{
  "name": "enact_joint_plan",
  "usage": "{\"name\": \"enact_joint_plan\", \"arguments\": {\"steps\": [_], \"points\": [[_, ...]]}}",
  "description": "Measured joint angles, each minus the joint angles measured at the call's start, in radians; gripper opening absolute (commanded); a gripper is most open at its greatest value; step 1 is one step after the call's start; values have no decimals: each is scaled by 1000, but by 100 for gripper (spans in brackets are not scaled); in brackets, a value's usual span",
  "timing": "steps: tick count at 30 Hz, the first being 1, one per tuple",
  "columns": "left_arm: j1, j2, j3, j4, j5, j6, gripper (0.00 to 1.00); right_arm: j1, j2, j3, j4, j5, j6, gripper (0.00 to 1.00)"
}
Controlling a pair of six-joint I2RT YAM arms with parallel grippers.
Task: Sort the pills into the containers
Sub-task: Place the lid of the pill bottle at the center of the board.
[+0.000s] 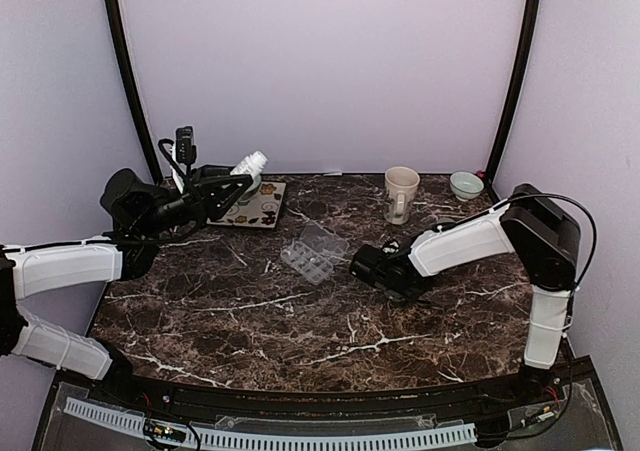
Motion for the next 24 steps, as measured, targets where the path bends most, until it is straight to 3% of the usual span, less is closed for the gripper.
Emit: {"name": "enact_joint_plan", "arguments": {"steps": [14,24], "points": [[0,-29,0,-13,0,9,0,94,104,109,-154,106,43,35],[0,-71,0,-45,0,16,0,110,105,116,-179,112,60,37]]}}
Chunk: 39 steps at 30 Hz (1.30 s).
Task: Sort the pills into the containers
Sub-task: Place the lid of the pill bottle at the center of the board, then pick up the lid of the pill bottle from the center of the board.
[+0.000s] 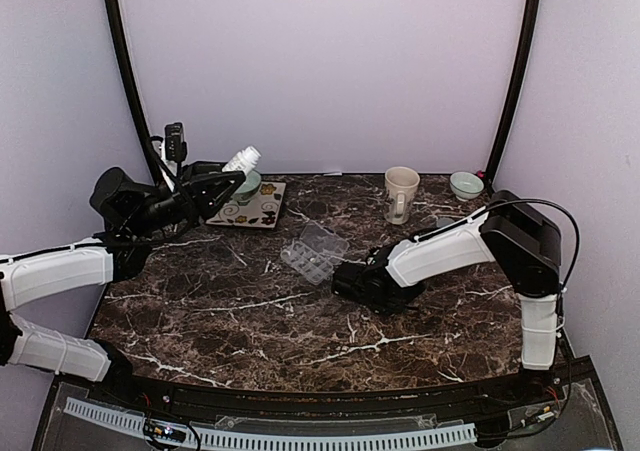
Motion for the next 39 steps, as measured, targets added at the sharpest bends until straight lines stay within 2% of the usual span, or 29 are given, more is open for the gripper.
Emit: {"name": "enact_joint_plan", "arguments": {"steps": [7,12,21,26,39], "points": [[0,-17,0,-16,0,6,0,29,-11,0,-2,-25,6,38],[0,-23,0,-32,-14,11,0,50,-47,0,8,-97,16,39],[0,-25,0,-68,-25,24,0,48,-213,-64,96,-249,50,55],[0,-25,0,-93,-25,34,0,-10,-369,-138,152,-327,60,60],[0,-18,16,-119,-3,35,0,-198,-418,-251,274,-521,37,64]]}}
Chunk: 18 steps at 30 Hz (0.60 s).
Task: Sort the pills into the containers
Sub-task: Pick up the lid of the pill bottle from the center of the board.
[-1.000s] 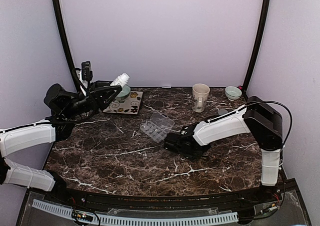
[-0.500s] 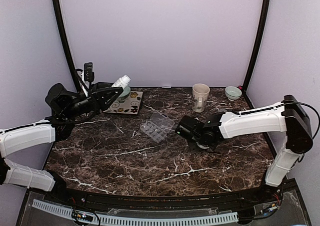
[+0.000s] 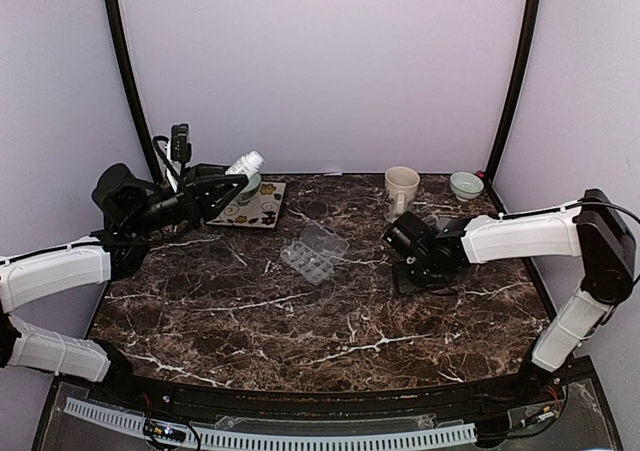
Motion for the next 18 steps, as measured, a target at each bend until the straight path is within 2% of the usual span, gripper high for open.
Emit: {"name": "enact_joint_plan", "arguments": {"steps": [18], "points": [[0,16,9,0,19,0,0,-72,64,-5,98,-101,-48,61]]}}
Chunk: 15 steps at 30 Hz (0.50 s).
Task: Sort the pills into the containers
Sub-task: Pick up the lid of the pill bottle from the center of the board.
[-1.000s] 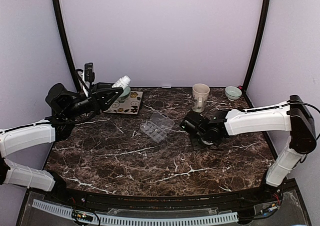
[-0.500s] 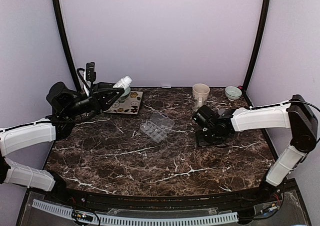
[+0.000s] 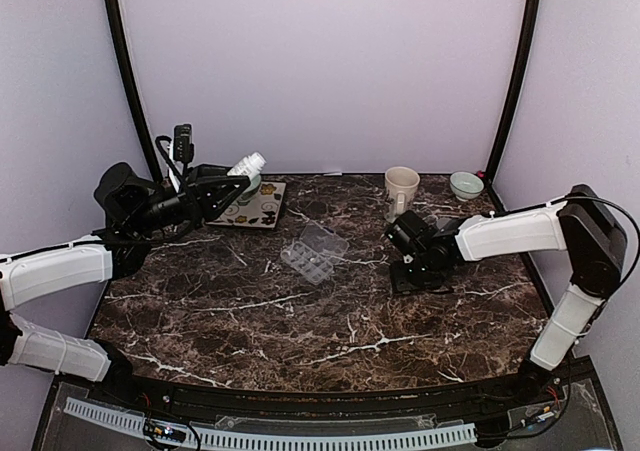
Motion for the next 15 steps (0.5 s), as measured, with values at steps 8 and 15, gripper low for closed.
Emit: {"name": "enact_joint_plan", "arguments": {"steps": [8,15], "points": [[0,0,0,0,0,0,0,-15,16,-5,21,-22,-13,58],[0,6,0,0,0,0,0,-29,27,-14,39,-41,-27,50]]}}
